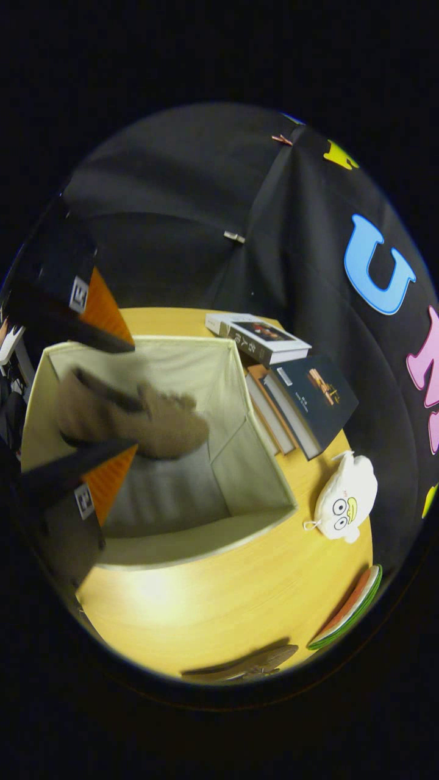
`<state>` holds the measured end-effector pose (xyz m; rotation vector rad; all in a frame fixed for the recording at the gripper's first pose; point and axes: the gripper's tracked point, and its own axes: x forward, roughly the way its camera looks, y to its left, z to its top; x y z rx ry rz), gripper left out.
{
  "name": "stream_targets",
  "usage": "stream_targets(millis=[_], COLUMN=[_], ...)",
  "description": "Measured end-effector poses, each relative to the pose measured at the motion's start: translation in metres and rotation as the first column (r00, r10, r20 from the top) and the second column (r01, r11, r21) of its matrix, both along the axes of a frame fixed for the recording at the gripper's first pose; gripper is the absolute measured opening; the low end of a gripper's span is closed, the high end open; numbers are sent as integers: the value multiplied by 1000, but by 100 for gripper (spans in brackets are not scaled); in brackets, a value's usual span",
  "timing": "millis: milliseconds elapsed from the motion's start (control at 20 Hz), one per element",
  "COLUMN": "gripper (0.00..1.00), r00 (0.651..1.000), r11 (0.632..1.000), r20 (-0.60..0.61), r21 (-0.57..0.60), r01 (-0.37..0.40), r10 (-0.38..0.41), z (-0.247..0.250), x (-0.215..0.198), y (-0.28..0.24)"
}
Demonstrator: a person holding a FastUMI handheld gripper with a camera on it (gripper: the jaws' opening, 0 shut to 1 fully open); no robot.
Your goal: Open the storage box then place both shoes into the box .Put the left shoe in first, then the right shoe, with the right side of both shoes facing outward in a uniform manner.
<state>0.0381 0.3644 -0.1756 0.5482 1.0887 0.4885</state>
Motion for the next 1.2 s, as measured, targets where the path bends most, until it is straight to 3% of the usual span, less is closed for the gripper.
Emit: stream_targets(millis=[50, 150, 400, 500, 650, 800, 950, 1100, 1200], gripper=[99, 98, 98, 98, 98, 98, 99, 99, 99], r00=[1000, 997, 973, 943, 880, 845, 849, 866, 873], r11=[1000, 999, 997, 983, 930, 908, 864, 811, 806], r20=[28, 74, 227, 329, 466, 531, 527, 497, 484], r21=[-6, -20, -76, -181, -356, -384, -445, -525, -538], r01=[-8, -37, -15, 17, 89, 170, 238, 257, 247], r10=[8, 38, 32, 44, 94, 66, 37, 47, 56], z=[6, 18, 52, 58, 72, 89, 76, 55, 40], x=[1, -1, 7, 22, 44, 56, 66, 71, 73], y=[-2, -9, -71, -119, -201, -266, -340, -403, -433])
